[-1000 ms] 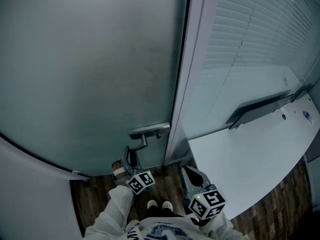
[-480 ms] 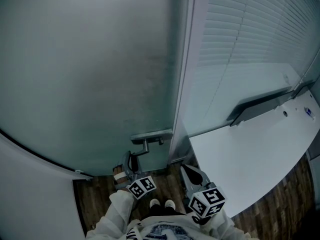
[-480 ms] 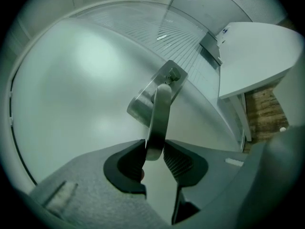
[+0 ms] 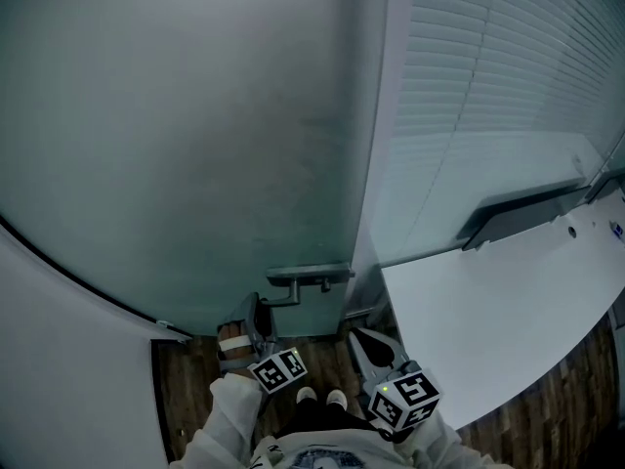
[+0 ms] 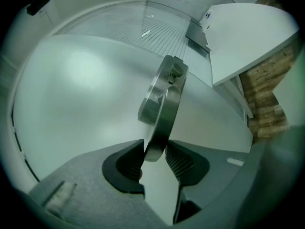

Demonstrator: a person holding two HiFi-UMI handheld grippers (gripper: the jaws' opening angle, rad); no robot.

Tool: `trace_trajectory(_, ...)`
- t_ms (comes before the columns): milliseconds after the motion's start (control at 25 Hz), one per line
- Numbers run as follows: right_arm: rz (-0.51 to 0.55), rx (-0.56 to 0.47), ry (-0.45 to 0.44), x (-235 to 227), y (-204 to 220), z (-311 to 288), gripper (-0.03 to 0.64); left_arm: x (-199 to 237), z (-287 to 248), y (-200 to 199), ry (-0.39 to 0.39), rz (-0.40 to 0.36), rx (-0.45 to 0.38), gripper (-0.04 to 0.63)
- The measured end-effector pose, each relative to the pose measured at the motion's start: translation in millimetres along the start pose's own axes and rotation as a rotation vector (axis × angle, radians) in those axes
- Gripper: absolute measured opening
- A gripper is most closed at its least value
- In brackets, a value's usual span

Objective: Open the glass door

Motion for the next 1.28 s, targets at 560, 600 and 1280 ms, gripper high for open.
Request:
trace_trajectory(560,0.032,-0.049,0.006,60.8,-0.6,83.2,0.005,29.3,115.8,14.8,0.124,0.443,-0.069,0.000)
trace_trajectory(600,0.039,-0.057,0.019,69.3,-1.0,96.7,0.005,32.1,137.8,16.6,0.162,0.523,-0.102,0.000)
trace_trajectory(1280,0.080,-0.083,0.128,202.7,99.8,273.6,0.003,-28.0,406.8,99.1,0.301,0.893,-0.248,0.000)
Point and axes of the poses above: the fingertips, and each gripper's own axes: z backward along the fingers, x to its left, y out of its underside, the point moved 8 cm from there along z, backward along the fingers, and after that the axes turned 6 degrees about y, right-handed, at the moved point
